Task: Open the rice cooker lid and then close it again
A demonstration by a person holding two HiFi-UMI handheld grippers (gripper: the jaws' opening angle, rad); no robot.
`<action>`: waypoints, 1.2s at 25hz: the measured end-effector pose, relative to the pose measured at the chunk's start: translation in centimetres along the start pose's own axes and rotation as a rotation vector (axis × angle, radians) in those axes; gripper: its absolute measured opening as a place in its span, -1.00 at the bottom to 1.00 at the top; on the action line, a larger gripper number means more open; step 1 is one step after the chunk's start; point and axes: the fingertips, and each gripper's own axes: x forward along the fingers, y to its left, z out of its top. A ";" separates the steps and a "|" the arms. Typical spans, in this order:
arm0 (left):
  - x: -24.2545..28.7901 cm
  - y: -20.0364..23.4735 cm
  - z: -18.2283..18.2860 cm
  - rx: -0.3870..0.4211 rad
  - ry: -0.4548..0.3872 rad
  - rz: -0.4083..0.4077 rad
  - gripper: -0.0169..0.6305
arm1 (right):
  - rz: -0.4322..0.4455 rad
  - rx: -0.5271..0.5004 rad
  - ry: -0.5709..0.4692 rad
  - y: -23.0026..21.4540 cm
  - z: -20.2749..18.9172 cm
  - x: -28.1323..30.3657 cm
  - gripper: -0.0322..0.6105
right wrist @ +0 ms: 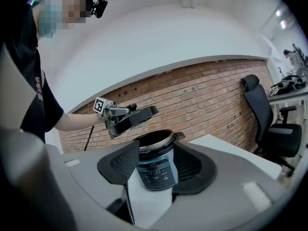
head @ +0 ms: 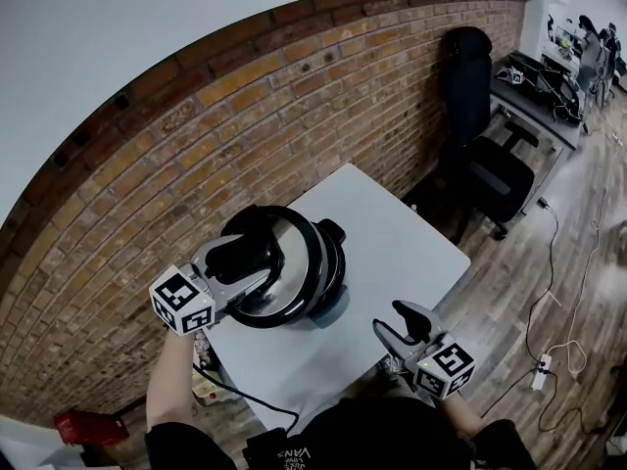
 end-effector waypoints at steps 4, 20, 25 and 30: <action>-4.0 -0.8 1.0 -0.016 -0.065 0.108 -0.02 | 0.004 -0.033 -0.020 1.6 0.7 -0.6 -0.24; -16.2 -7.2 -3.4 -0.160 -0.157 0.435 -0.02 | 0.076 -0.043 -0.035 7.6 -0.5 -0.5 -0.24; -17.8 -9.3 -5.0 -0.184 -0.170 0.494 -0.02 | 0.089 -0.052 -0.029 8.4 -0.5 -0.4 -0.24; -18.3 -10.6 -6.8 -0.212 -0.146 0.521 -0.02 | 0.107 -0.059 -0.027 9.1 -0.5 0.1 -0.24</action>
